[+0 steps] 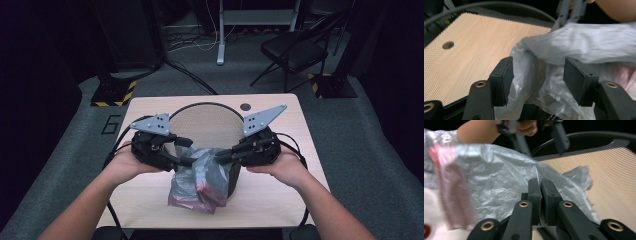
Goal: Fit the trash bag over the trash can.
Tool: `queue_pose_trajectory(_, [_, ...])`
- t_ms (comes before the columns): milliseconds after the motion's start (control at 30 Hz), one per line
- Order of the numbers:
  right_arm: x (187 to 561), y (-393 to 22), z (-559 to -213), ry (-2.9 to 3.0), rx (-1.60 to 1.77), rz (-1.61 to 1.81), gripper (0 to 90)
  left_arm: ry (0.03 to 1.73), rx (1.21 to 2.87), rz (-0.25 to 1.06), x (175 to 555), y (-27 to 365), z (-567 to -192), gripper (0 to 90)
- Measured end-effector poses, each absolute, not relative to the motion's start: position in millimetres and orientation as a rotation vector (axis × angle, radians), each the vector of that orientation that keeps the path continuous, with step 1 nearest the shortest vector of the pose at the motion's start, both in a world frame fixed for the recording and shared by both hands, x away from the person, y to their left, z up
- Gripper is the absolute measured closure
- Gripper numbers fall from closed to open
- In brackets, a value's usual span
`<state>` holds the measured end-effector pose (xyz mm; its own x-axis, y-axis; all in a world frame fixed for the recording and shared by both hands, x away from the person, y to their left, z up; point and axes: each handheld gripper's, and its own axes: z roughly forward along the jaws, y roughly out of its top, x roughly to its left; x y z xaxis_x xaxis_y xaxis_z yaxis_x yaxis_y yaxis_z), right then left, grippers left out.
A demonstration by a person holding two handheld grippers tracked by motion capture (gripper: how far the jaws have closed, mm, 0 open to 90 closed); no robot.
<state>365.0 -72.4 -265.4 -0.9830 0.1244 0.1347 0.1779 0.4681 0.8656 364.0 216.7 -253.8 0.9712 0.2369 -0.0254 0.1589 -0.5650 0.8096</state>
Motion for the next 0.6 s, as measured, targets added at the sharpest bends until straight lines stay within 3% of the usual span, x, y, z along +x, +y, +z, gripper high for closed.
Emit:
queue_pose_trajectory(467, [399.6, -58.7, -262.9, -2.642, -0.464, -1.679, 88.4, 0.267, 2.177, 0.080, 360.6, 209.0, -254.5, 33.1])
queue_pose_trajectory(533, [399.3, -55.0, -263.2, -2.641, -0.456, -1.677, 88.4, 0.263, 2.200, 0.074, 362.6, 204.3, -258.0, 35.1])
queue_pose_trajectory(600, [398.8, -53.1, -262.6, -2.635, -0.447, -1.680, 88.4, 0.261, 2.211, 0.072, 364.5, 201.9, -259.2, 44.3])
